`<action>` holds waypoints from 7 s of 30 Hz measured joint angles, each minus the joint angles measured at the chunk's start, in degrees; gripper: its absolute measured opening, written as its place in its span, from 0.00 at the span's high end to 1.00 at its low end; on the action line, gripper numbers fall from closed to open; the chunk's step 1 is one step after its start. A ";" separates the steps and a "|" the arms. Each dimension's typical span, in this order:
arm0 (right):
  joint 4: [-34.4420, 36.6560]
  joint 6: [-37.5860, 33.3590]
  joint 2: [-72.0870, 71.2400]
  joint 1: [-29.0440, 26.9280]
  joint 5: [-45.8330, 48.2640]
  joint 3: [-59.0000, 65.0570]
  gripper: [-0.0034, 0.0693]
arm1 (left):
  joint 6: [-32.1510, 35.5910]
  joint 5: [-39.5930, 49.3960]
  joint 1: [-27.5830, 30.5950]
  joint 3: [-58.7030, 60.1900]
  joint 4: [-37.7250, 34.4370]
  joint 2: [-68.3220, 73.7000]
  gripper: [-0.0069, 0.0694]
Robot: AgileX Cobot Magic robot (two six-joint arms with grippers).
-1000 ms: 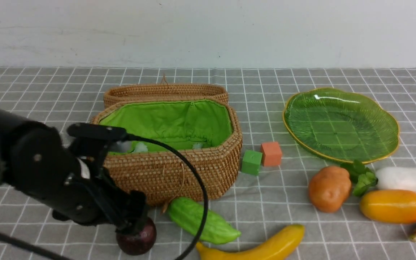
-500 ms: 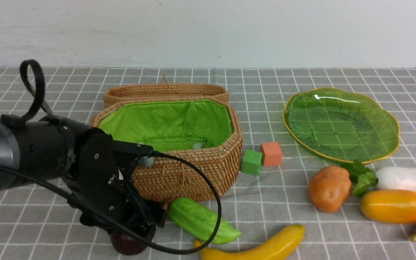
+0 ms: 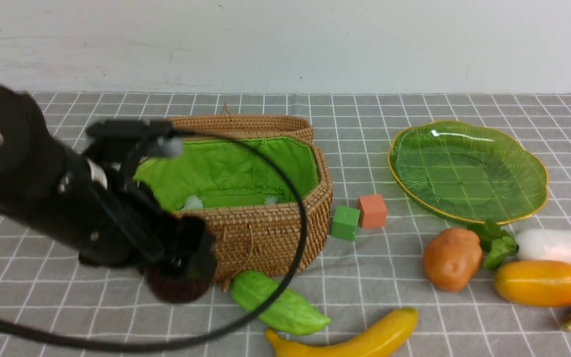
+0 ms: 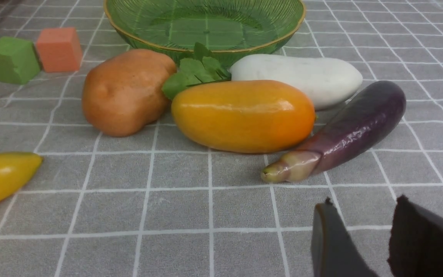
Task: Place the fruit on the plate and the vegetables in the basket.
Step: Grab a mangosteen with your left arm and put it on the plate on the right, then use the left arm to grab a banana and put it into the right plate
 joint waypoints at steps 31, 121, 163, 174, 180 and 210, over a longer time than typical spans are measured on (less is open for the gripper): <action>0.00 0.00 0.00 0.00 0.00 0.00 0.62 | 11.40 -33.54 -18.89 -71.43 -14.58 67.91 0.19; -0.79 0.00 0.00 0.00 0.00 0.00 0.62 | 18.48 14.16 -12.62 -70.05 2.73 43.18 0.34; -1.09 0.00 0.00 0.00 0.00 0.00 0.62 | 12.86 -16.98 -26.49 -14.72 15.81 37.47 0.19; -1.09 0.00 0.00 0.00 0.00 0.00 0.62 | 12.86 -12.03 -26.49 -15.35 15.62 37.56 0.51; -1.13 0.00 0.00 0.00 0.00 0.00 0.62 | 17.82 -3.65 -26.49 -18.22 12.35 34.96 0.51; -1.26 0.00 0.00 0.00 0.00 0.00 0.62 | 47.58 -62.79 -25.35 -40.04 13.38 56.08 0.51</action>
